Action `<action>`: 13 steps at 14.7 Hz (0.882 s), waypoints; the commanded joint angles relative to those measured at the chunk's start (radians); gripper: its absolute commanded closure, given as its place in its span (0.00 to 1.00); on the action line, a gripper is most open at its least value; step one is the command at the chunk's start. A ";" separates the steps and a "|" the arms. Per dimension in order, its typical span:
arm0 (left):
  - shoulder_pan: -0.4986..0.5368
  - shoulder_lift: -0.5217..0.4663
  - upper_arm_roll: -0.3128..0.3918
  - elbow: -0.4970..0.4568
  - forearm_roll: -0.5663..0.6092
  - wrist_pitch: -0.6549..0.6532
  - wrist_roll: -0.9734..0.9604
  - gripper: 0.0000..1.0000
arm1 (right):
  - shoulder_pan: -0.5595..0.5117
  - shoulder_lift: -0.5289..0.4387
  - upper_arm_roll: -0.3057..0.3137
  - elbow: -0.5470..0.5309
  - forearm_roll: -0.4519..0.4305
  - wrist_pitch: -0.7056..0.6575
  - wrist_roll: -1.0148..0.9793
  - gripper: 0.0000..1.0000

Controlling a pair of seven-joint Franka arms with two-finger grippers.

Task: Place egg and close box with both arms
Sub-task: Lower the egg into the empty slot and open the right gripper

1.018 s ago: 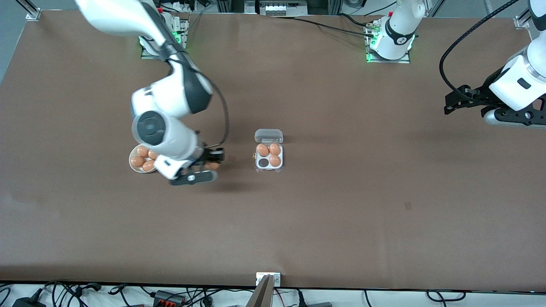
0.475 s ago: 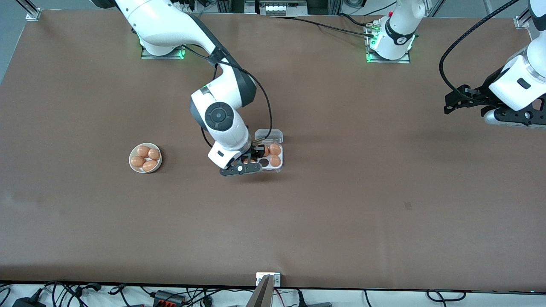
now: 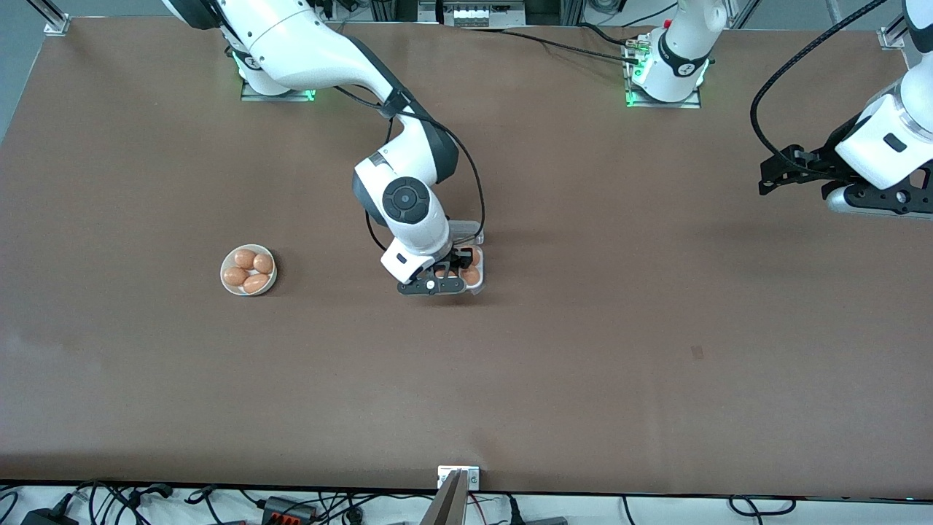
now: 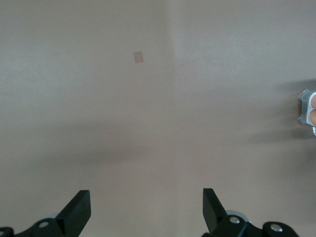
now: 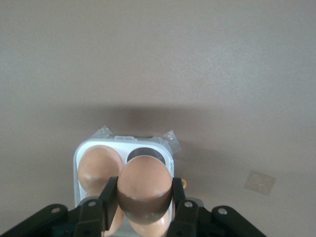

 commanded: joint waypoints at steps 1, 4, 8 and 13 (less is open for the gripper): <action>0.009 -0.012 -0.011 0.003 0.018 -0.014 -0.008 0.00 | 0.014 0.028 -0.007 0.037 -0.013 0.010 0.030 1.00; 0.009 -0.012 -0.011 0.003 0.018 -0.014 -0.008 0.00 | 0.017 0.031 -0.007 0.036 -0.014 0.010 0.030 1.00; 0.009 -0.012 -0.011 0.004 0.018 -0.014 -0.008 0.00 | 0.018 0.030 -0.007 0.037 -0.016 0.009 0.032 0.00; 0.009 -0.012 -0.011 0.003 0.018 -0.014 -0.008 0.00 | 0.001 -0.019 -0.018 0.049 -0.017 -0.031 0.035 0.00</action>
